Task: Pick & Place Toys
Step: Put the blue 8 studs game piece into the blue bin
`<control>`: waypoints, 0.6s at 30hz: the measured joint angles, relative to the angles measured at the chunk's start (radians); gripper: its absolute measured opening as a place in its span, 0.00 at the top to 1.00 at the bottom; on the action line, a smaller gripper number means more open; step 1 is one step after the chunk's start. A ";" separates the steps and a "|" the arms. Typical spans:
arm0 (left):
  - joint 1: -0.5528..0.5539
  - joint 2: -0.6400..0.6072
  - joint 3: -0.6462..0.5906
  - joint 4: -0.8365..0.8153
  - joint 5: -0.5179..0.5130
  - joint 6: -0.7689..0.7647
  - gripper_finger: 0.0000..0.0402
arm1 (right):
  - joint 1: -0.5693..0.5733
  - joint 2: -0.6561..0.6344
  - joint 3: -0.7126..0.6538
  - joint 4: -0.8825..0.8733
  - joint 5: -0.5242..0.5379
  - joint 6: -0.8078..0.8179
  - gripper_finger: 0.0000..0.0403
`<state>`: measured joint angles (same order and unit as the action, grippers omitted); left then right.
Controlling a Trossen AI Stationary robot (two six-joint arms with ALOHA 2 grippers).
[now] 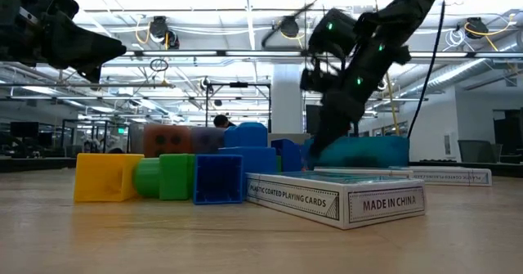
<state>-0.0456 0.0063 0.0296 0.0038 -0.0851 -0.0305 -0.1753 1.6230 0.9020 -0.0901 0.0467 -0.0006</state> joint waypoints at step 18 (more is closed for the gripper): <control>0.000 0.000 0.000 0.000 -0.002 0.000 0.81 | -0.163 -0.431 -0.001 -0.515 0.267 0.002 0.66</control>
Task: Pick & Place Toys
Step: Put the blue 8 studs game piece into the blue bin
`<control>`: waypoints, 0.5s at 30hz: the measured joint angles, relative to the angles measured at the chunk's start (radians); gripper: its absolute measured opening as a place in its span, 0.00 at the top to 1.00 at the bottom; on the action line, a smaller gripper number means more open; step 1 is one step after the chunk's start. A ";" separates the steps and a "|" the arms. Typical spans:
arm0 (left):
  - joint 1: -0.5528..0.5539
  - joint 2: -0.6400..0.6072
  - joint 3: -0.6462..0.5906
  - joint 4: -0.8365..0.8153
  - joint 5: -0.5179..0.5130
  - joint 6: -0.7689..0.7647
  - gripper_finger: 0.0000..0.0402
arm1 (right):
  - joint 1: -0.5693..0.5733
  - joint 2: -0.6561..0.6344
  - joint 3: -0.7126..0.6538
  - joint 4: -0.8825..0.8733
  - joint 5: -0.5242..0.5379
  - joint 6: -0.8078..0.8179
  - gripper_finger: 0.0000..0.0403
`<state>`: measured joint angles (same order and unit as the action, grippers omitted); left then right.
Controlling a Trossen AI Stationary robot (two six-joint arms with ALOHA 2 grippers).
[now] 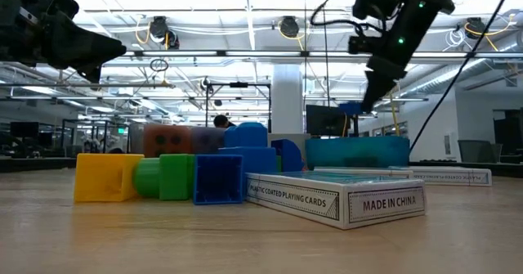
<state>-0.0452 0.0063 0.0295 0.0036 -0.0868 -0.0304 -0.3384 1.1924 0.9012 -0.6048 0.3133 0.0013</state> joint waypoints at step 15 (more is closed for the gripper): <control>0.000 0.000 0.000 0.000 0.000 0.000 0.81 | -0.227 -0.012 -0.207 0.116 -0.149 0.021 0.65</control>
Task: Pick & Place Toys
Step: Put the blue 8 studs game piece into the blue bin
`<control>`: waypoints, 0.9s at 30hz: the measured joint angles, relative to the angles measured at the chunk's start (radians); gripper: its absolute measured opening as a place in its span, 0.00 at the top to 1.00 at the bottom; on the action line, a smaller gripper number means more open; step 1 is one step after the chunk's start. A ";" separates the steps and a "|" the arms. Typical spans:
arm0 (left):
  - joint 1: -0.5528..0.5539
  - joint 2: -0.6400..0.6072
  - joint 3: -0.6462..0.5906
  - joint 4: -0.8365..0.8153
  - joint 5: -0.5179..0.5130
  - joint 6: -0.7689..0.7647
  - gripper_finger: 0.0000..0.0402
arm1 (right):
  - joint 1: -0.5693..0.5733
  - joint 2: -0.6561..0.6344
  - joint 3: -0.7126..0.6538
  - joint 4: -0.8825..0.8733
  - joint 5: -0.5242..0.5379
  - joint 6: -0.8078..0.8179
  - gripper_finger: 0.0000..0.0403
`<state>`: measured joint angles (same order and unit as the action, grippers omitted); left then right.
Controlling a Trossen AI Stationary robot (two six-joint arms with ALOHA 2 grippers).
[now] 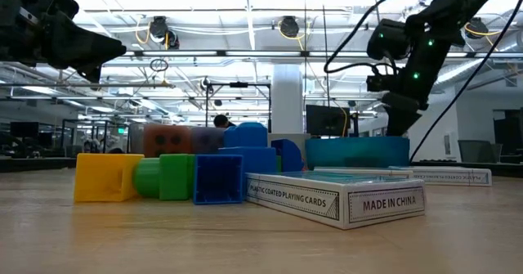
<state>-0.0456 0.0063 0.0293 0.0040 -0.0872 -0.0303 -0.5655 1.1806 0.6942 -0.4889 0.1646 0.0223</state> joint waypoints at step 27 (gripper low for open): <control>0.000 0.000 0.000 0.000 -0.001 0.000 0.81 | 0.033 -0.088 -0.065 0.103 0.017 0.000 0.38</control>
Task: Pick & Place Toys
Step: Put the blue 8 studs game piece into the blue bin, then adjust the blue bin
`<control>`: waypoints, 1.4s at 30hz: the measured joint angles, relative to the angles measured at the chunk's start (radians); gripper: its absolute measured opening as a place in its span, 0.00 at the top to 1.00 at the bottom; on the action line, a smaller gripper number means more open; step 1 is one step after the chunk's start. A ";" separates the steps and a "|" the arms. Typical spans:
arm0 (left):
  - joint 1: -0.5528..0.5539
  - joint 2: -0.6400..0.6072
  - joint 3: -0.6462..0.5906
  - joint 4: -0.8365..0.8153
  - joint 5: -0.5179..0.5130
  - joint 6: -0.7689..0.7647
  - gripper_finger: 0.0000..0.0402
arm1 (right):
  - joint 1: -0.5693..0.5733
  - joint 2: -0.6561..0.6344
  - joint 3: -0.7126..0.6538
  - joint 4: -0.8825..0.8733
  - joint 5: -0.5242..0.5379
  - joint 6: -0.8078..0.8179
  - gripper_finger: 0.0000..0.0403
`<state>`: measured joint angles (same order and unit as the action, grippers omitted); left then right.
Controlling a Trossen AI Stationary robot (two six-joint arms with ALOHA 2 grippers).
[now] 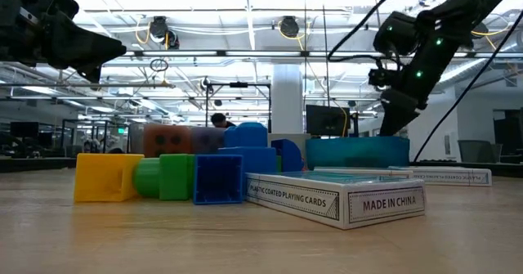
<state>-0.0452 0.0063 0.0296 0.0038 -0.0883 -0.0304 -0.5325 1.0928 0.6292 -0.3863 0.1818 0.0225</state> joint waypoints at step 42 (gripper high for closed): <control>0.000 0.000 0.000 0.000 0.000 0.000 0.81 | 0.240 0.095 0.002 0.057 -0.125 0.150 0.98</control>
<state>-0.0454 0.0063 0.0292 0.0038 -0.0879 -0.0305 -0.2924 1.1881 0.6315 -0.3291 0.0567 0.1722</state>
